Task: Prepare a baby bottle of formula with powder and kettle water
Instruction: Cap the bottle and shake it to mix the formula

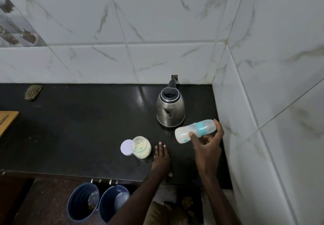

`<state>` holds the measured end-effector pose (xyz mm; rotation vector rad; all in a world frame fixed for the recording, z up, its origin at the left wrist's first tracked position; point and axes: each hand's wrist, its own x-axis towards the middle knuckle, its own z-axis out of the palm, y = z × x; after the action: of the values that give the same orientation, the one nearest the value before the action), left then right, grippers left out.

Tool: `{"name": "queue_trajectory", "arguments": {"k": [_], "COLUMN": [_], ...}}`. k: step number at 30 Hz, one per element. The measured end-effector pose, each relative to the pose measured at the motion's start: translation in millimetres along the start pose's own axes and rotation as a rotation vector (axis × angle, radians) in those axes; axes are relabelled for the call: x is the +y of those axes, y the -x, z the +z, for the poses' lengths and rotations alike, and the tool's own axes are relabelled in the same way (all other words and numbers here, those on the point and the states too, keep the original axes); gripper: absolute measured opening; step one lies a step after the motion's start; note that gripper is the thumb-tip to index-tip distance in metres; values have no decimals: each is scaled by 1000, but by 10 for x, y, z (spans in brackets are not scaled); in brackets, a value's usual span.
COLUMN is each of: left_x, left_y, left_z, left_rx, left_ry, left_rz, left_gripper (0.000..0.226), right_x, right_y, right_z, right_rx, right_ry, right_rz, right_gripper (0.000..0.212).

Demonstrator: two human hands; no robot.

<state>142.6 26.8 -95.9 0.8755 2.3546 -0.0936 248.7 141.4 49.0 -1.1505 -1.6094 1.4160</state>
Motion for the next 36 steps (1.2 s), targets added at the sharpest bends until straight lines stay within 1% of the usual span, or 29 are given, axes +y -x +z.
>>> {"name": "queue_trajectory", "arguments": {"k": [1, 4, 5, 7, 11, 12, 13, 16, 17, 19, 21, 23, 24, 25, 28, 30, 32, 35, 36], "left_x": [8, 15, 13, 3, -14, -13, -10, -19, -22, -26, -25, -23, -16, -8, -9, -15, -26, -19, -10], "left_y": [8, 45, 54, 62, 40, 41, 42, 59, 57, 49, 22, -2, -2, 5, 11, 11, 2, -1, 2], "left_z": [-13, -52, -60, -68, -23, -26, -33, -59, -61, -52, -25, -3, -4, -11, -11, -16, -5, 8, -1], "left_rx": [1, -19, -22, -10, 4, 2, -2, -25, -30, -16, -3, -4, -5, -4, -13, -8, -1, -7, -5], "left_ry": [2, 24, 29, 22, 14, 14, 17, 78, 93, 56, 3, 1, -4, -8, 28, 30, 4, -1, 1], "left_rz": [3, -2, -2, 6, 8, 5, 7, 11, 8, 7, 10, 4, 5, 5, -1, -2, 4, -3, -6], "left_gripper": [138, 137, 137, 137, 136, 136, 136, 138, 138, 136, 137, 138, 138, 138, 137, 138, 140, 141, 140], "right_x": [15, 177, 213, 203, 144, 150, 165, 305, 330, 300, 209, 160, 158, 163, 327, 370, 324, 233, 230], "right_y": [7, 65, 66, 4, -160, -151, -117, 45, 72, 30, -61, -125, -120, -87, 90, 115, 28, -116, -112], "right_z": [-4, -14, -37, -84, -121, -101, -77, 0, -4, -37, -98, -143, -141, -122, -54, -76, -125, -195, -184], "right_rx": [-33, -256, -280, -245, -42, -29, -64, -291, -322, -288, -164, -22, 5, -18, -211, -250, -183, 1, 28], "right_ry": [15, 140, 162, 140, 62, 58, 60, 157, 180, 154, 77, 12, 3, 8, 105, 126, 96, 24, 17], "right_rz": [3, 25, 24, 15, 24, 34, 45, 64, 62, 56, 61, 57, 60, 65, 85, 83, 80, 70, 78], "right_gripper": [89, 90, 90, 88, 90, 90, 90, 91, 91, 88, 86, 87, 87, 87, 88, 87, 85, 85, 85]}}
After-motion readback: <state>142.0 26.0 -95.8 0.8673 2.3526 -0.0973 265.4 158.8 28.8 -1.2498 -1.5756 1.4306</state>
